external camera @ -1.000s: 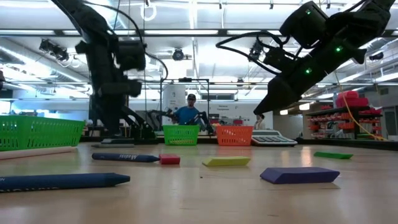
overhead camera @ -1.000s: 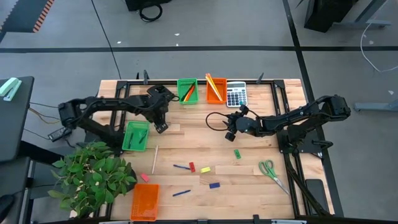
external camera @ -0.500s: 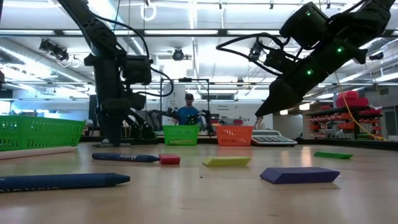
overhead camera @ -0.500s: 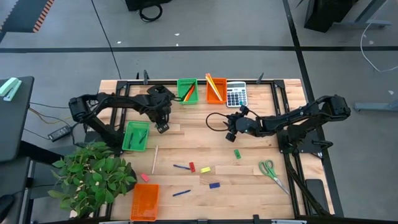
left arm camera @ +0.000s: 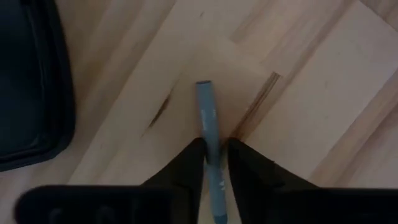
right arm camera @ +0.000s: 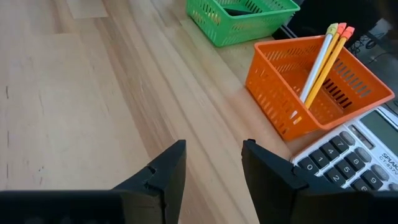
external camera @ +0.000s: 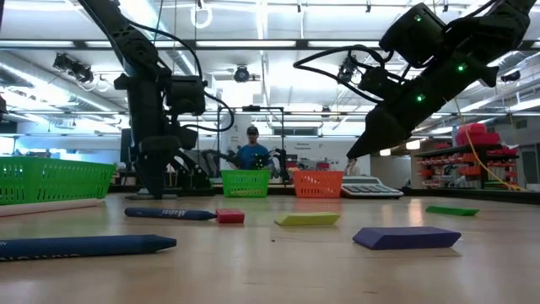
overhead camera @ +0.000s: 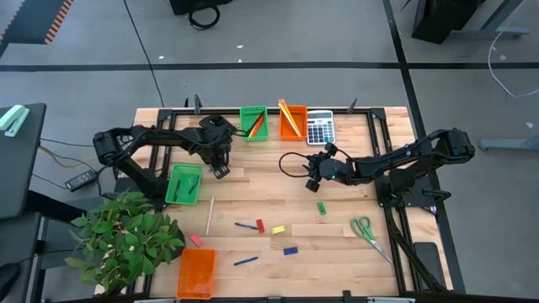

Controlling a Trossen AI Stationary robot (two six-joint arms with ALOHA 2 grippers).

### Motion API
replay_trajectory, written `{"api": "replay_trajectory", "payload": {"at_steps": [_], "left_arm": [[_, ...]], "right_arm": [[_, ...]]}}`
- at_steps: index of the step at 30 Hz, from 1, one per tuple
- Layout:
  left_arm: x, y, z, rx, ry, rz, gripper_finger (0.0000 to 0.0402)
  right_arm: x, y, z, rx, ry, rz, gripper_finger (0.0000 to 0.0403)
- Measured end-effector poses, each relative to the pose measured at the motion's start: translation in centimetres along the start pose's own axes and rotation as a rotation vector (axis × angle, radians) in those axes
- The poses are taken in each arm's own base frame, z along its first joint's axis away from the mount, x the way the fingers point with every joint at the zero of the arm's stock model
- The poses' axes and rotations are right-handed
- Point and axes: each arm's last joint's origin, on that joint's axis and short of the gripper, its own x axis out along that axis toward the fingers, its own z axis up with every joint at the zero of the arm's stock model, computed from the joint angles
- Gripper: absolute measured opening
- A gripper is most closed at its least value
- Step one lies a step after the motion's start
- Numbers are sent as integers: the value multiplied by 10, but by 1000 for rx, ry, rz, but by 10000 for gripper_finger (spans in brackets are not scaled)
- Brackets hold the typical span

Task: Sort crayons/erasers/pens/pencils in bins
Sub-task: Put the gray crayon into the bottom green bin

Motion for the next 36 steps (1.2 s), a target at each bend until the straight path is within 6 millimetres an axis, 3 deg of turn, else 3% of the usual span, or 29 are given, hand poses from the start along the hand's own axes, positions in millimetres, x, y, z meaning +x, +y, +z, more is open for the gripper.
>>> {"api": "replay_trajectory", "payload": {"at_steps": [6, 14, 24, 30, 36], "left_arm": [[0, 0, 0, -1, -1, 1, 21], [-2, 0, 1, -5, 15, 2, 24], [-18, -2, 19, 0, -12, -3, 18], [-19, -6, 14, 16, 40, 0, 22], [-37, -14, 18, 37, 116, 5, 18]], "right_arm": [[0, 0, 0, 0, 0, 0, 162], [0, 0, 0, 0, 0, 0, 162], [0, 0, -1, -8, 13, -2, 162], [0, 0, -3, -13, 29, -4, 162], [0, 0, -3, -8, 32, -4, 162]]}}
